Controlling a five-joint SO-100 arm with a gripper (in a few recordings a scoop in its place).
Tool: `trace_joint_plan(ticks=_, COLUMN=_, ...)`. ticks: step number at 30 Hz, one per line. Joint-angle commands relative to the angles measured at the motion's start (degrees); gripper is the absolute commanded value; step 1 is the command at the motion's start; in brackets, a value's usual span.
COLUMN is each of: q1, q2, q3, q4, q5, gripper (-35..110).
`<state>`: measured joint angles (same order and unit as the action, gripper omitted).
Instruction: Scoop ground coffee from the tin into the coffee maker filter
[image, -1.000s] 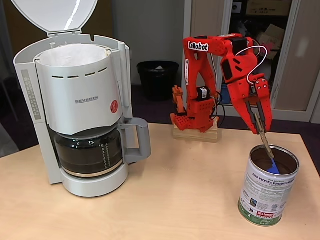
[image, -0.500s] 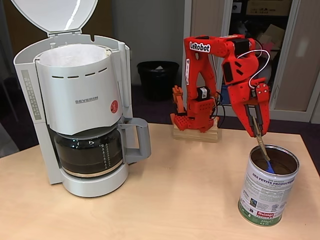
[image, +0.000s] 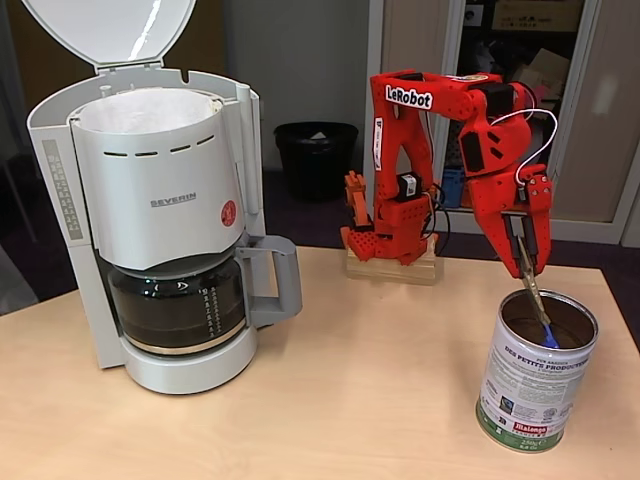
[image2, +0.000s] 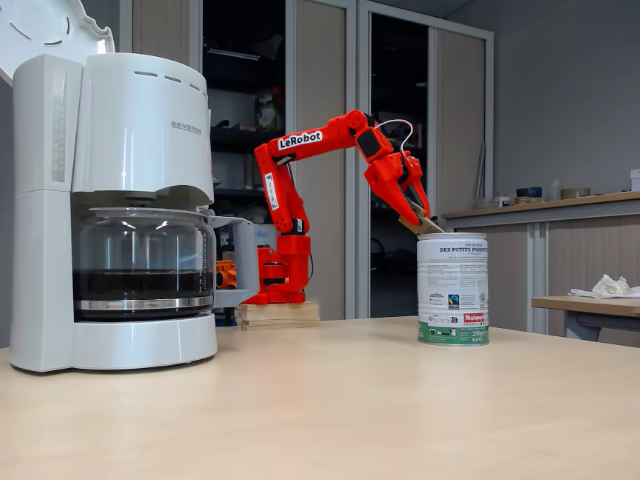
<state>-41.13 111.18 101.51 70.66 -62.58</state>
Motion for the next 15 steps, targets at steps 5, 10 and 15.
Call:
trace_joint_plan(ticks=5, q1=-2.64, q2=-1.05, q3=-3.34, q4=3.16, q5=0.00, gripper=0)
trace_joint_plan(ticks=10, q1=-4.04, q2=-2.55, q3=-5.89, q4=5.19, q5=0.44, gripper=0)
trace_joint_plan(ticks=15, q1=-4.04, q2=-4.22, q3=-9.32, q4=7.47, q5=0.53, gripper=0)
